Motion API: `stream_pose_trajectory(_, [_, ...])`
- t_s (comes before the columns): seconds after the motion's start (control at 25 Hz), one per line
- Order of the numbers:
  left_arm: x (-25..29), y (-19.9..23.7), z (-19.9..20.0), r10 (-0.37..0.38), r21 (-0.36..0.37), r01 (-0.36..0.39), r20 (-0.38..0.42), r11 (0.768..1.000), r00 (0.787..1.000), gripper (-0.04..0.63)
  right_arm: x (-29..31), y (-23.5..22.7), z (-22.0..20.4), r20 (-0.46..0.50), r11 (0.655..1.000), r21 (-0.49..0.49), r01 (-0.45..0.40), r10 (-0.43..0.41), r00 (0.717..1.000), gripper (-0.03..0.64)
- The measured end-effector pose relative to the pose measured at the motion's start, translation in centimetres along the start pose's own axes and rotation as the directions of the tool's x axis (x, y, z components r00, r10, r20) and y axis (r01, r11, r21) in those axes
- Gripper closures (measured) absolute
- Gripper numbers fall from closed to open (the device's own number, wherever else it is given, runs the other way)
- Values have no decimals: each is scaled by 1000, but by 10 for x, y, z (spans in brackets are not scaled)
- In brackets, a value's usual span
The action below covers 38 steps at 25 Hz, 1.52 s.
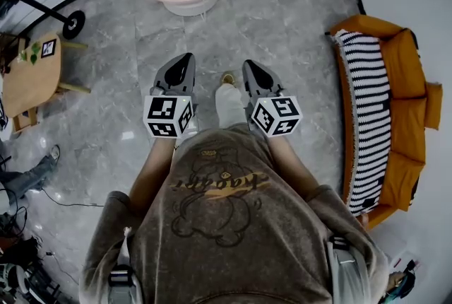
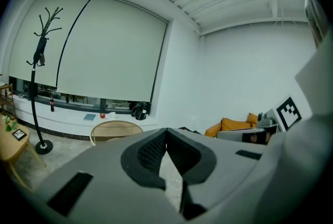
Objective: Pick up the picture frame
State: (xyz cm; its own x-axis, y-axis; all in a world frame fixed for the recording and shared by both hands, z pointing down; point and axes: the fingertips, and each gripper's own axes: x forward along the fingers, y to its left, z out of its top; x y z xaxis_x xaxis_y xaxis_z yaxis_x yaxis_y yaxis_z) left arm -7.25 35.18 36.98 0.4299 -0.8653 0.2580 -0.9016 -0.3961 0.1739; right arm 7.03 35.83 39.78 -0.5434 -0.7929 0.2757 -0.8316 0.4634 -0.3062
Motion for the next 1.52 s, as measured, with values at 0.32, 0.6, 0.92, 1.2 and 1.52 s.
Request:
stream_pose_trajectory(0.32, [48,17,26,26,-7,-26,-9,1000,1000,577,38,-32,30,-13,1000,15,-10,11,1000,597])
stream_pose_trajectory(0.6, [96,30,46,51,-14,-51,-14,999,999,577,78,-67,63,-8,999,18,-29,29,1000,597])
stream_pose_trajectory(0.92, [158,36,69,73,-17,-73,-8,997,997,577,123,-112,95,-15,998,15,-67,67,998,597])
stream_pose_trajectory(1.2, [199,41,77,106,-26,-106,-6,994,994,577,157,-140,104,-42,994,13,-113,113,993,597])
stream_pose_trajectory(1.52, [222,41,82,154,-19,-154,-14,988,988,577,180,-162,109,-52,986,24,-166,167,985,597])
